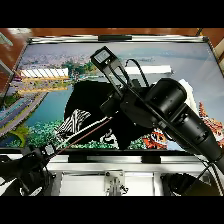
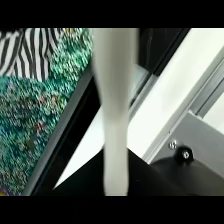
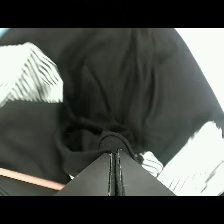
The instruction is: Fold the shirts.
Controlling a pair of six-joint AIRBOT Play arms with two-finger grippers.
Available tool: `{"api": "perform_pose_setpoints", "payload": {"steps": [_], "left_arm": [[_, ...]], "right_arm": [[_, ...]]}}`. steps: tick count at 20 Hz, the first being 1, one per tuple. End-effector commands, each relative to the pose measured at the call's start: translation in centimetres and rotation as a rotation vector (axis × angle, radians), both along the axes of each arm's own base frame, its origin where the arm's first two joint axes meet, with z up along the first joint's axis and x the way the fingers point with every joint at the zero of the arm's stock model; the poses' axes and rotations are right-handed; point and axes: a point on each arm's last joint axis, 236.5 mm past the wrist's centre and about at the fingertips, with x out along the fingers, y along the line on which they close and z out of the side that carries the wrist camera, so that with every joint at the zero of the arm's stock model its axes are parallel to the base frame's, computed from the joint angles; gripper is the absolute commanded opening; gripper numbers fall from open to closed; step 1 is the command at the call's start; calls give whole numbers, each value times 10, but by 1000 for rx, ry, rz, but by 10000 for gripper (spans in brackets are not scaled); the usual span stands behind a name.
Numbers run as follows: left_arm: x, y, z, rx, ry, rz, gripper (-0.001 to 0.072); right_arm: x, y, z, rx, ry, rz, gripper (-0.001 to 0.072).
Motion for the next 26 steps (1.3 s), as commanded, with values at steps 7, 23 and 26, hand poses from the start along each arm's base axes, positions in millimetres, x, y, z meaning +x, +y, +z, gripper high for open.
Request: {"api": "perform_pose_setpoints", "payload": {"steps": [7,23,26], "left_arm": [[-8,-49,7,-242,104,176,51],[23,-105,-10,-309,156,106,52],[11,-100,-11,-285,226,152,52]], "right_arm": [[-26,-17,50,55,-52,54,78],[-46,2,59,141,-18,135,78],[-48,-2,54,110,-6,140,78]]}}
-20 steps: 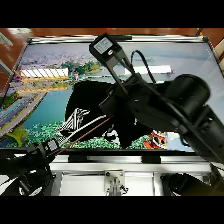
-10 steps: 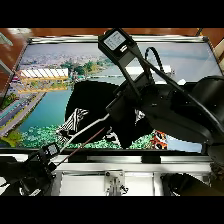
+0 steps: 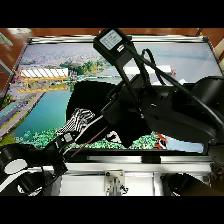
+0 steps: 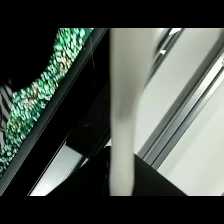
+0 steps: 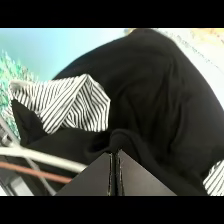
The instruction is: Fold the shirts.
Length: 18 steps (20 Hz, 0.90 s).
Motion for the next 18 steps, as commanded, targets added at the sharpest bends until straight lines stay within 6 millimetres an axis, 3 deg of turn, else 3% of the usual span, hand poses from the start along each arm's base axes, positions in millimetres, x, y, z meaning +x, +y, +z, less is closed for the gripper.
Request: {"api": "perform_pose_setpoints", "payload": {"steps": [1,3,6,9,12,15,18], "left_arm": [[-9,-4,2,-10,82,57,52],[-24,-2,6,-10,135,51,52],[-29,-20,9,-65,173,30,52],[-18,-39,7,-108,169,38,52],[-1,-71,19,-248,159,100,52],[12,-78,23,-289,130,142,52],[13,-79,14,-265,151,144,52]], "right_arm": [[-5,-4,-7,-32,21,11,78],[-4,-2,-5,-30,12,17,78],[-7,1,-5,-24,17,34,78],[-17,8,-5,4,48,66,78],[-26,13,-6,21,86,88,78],[-31,16,-7,23,97,112,78],[-39,23,-4,55,120,141,78]]}}
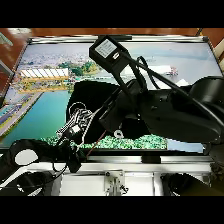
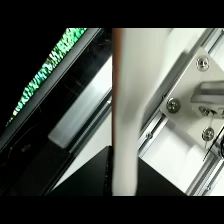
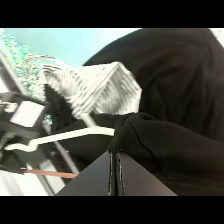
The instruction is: Fold the shirts.
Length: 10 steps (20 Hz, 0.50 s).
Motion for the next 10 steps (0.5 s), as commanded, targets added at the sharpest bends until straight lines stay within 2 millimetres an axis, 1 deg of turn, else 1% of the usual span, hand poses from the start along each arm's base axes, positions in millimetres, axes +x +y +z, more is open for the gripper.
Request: {"api": "perform_pose_setpoints", "payload": {"steps": [1,3,5,8,10], "left_arm": [[10,-9,-3,-19,-3,26,52],[16,-10,-5,-14,-15,33,52],[23,-10,0,-8,-42,30,52],[41,-14,17,-35,-102,65,52],[43,-14,20,-35,-112,63,52]], "right_arm": [[-11,9,1,32,38,36,77],[-18,14,3,57,67,53,78],[-23,15,2,60,90,58,78],[-24,11,-2,45,108,51,78],[-20,8,-3,36,102,26,79]]}}
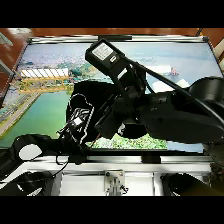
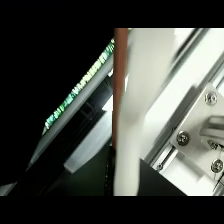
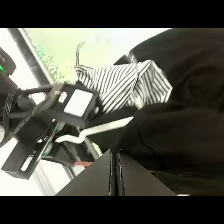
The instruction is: Fold the shirts.
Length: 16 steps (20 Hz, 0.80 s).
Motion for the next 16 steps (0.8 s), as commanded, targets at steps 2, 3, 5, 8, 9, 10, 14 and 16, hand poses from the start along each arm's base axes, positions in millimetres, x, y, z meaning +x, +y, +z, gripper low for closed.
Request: {"api": "perform_pose_setpoints", "payload": {"steps": [2,3,5,8,9,10,14,16], "left_arm": [[8,-1,7,-5,-23,16,52],[8,-1,7,-6,-24,16,52],[9,-1,8,-8,-27,18,52],[9,-1,8,-8,-28,18,52],[9,-1,8,-8,-28,18,52],[9,-1,8,-5,-30,17,52],[15,7,3,38,-64,9,53],[15,10,1,56,-75,-6,53]], "right_arm": [[9,-6,-1,-16,-15,-40,196],[13,-7,-1,-12,-16,-62,504],[13,-6,1,-1,-14,-68,616],[17,-14,5,3,-15,-117,616],[24,-26,9,-13,-46,-162,616],[36,-47,13,-45,-92,-232,615],[93,-169,24,-147,-148,-585,615],[111,-239,7,-226,-76,-705,614]]}}
